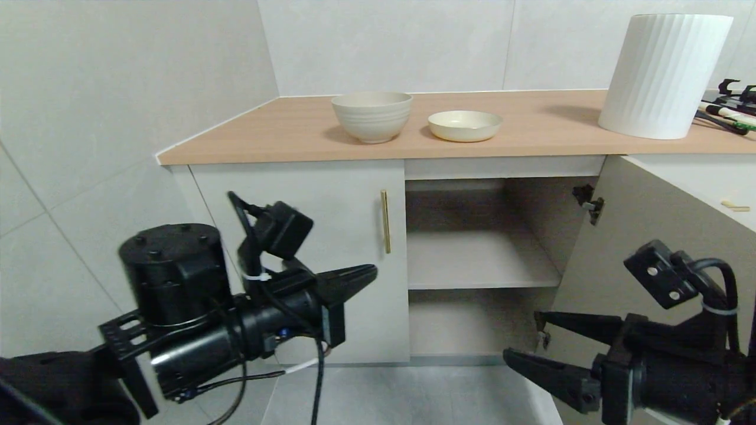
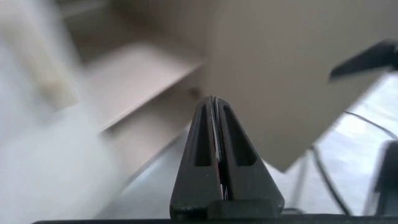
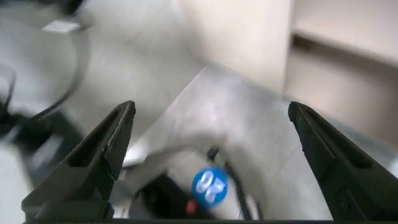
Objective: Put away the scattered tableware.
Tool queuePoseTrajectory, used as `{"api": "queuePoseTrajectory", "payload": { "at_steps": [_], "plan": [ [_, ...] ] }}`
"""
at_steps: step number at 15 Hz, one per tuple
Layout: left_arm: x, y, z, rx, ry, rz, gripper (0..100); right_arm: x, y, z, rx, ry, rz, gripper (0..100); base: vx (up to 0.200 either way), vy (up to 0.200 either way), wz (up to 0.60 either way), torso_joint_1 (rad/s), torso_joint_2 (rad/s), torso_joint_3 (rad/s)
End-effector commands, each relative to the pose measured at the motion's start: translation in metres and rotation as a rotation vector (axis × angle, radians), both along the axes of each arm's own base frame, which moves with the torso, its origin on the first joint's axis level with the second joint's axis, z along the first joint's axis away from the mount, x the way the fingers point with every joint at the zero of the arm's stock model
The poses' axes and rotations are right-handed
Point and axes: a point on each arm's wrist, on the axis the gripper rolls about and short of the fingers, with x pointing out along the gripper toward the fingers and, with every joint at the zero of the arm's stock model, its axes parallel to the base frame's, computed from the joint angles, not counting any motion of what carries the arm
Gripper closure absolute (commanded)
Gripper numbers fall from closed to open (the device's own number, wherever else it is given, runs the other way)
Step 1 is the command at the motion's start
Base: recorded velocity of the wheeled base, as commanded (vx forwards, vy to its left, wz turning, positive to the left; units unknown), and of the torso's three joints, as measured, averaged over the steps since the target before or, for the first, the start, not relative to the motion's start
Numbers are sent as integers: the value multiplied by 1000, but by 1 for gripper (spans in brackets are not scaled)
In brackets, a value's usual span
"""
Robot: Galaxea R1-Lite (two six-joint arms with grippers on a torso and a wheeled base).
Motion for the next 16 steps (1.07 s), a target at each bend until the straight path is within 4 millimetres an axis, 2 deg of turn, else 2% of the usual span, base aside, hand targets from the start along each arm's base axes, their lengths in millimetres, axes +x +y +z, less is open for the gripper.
{"api": "queuePoseTrajectory", "payload": {
  "at_steps": [1, 4, 5, 6, 9, 16],
  "plan": [
    [-25, 54, 20, -15, -36, 146, 100, 22, 18, 4, -12, 2, -16, 0, 0, 0, 0, 0, 0, 0],
    [-39, 87, 30, 12, 17, 270, 100, 48, 30, 28, -5, -8, -48, 0, 0, 0, 0, 0, 0, 0],
    [-41, 93, 30, 18, 38, 302, 100, 50, 32, 31, -12, 2, -48, 0, 0, 0, 0, 0, 0, 0],
    [-41, 96, 29, 19, 47, 314, 0, 50, 33, 31, -16, 4, -48, 0, 0, 0, 0, 0, 0, 0],
    [-39, 99, 28, 0, 74, 333, 0, 53, 30, 24, -36, 28, -68, 0, 0, 0, 0, 0, 0, 0],
    [-42, 100, 32, -9, 49, 339, 0, 53, 23, 24, -46, 33, -101, 0, 0, 0, 0, 0, 0, 0]
  ]
}}
